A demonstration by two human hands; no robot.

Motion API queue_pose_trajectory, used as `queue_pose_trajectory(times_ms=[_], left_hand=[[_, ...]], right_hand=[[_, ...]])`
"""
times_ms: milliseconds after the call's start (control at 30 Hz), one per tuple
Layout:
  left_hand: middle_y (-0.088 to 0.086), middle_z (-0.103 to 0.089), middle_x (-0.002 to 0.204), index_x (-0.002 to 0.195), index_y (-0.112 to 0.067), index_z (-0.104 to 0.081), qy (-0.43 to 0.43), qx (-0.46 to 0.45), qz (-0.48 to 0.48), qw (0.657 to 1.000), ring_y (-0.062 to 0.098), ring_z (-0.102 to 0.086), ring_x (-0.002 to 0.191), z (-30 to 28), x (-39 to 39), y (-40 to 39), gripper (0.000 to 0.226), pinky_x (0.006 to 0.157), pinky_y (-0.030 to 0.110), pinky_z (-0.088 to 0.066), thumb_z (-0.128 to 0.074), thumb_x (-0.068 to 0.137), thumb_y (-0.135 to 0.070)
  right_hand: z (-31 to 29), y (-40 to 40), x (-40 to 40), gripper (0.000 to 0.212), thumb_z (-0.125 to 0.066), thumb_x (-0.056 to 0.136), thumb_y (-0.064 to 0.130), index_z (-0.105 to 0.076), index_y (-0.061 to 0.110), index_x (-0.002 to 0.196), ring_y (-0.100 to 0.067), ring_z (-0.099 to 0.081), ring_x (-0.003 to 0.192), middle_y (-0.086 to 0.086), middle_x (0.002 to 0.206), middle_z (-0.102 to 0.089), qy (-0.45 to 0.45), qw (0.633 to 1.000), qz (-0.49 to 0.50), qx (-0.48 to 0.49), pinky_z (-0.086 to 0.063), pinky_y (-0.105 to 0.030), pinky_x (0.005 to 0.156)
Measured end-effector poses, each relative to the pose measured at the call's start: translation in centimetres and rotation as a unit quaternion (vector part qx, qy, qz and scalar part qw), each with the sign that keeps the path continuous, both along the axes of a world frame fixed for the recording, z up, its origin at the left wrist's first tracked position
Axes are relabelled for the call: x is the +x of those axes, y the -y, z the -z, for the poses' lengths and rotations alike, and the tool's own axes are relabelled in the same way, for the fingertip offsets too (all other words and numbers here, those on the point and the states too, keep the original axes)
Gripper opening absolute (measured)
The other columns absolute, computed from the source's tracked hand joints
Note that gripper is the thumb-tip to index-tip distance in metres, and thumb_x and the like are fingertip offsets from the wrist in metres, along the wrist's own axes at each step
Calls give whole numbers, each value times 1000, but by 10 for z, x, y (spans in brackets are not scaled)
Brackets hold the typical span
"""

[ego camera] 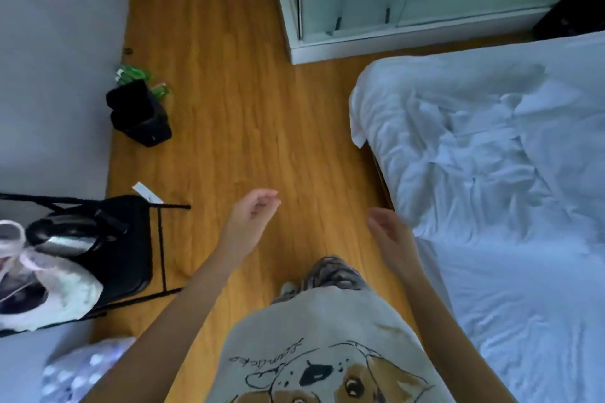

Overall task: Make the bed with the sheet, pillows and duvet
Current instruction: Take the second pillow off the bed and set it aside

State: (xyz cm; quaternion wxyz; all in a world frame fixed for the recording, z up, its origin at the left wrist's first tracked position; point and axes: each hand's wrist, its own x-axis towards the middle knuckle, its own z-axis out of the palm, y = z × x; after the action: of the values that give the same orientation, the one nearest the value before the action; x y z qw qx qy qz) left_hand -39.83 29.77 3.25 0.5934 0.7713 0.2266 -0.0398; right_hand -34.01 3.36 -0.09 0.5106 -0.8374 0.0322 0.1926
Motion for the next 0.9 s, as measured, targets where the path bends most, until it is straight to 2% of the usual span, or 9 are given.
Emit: queue_pose_trajectory(times_ms=[100,233,400,500,567,733,900], left_hand=[[-6,-70,101,102,-35,-62,12,11,23,1000,12,-65,99,-4,92,-28,16,90,30,-50,-58,96,-20],[-7,-71,99,99,-37,-63,-17,-4,14,1000,12,-66,98,21,201,-53,9,90,32,-52,-61,92,-32],[-1,-69,104,98,-31,-62,-59,14,-10,998,12,-64,101,35,360,-80,14,91,28,-51,-56,97,-18],[-3,-70,103,99,-30,-62,-32,7,-48,998,10,-65,98,17,461,-96,15,84,21,-49,-56,96,-16],[-5,-70,103,101,-29,-62,-16,4,-48,999,8,-65,97,5,525,-109,16,84,22,-49,-56,97,-16],[-3,-69,106,99,-34,-62,-33,25,9,999,13,-64,102,12,668,-134,17,89,27,-48,-57,96,-18],[-6,-67,107,101,-34,-61,-75,59,122,988,10,-62,103,41,819,-146,14,90,29,-50,-58,95,-21]], right_hand=[[6,-26,67,15,-57,95,23,-57,26,110,15,-53,87,26,98,-56,-17,999,27,-4,-38,0,69],[32,-65,177,23,-57,95,30,-58,21,116,10,-53,91,18,100,-59,-41,999,28,-5,-39,-6,69],[44,-107,353,24,-57,95,26,-60,17,117,8,-54,89,21,95,-57,-48,998,41,14,-38,-6,70],[29,-126,459,23,-56,95,26,-61,18,116,-5,-59,98,9,104,-64,-47,998,29,23,-39,-8,75],[18,-136,523,25,-56,96,29,-62,18,118,-7,-59,99,7,106,-65,-36,999,29,21,-40,-9,76],[6,-148,655,24,-55,96,28,-61,19,118,-9,-59,103,6,109,-65,-24,998,59,26,-44,-19,88],[27,-144,760,20,-52,98,31,-59,24,116,-8,-58,101,7,110,-62,-69,988,139,14,-44,-14,81]])
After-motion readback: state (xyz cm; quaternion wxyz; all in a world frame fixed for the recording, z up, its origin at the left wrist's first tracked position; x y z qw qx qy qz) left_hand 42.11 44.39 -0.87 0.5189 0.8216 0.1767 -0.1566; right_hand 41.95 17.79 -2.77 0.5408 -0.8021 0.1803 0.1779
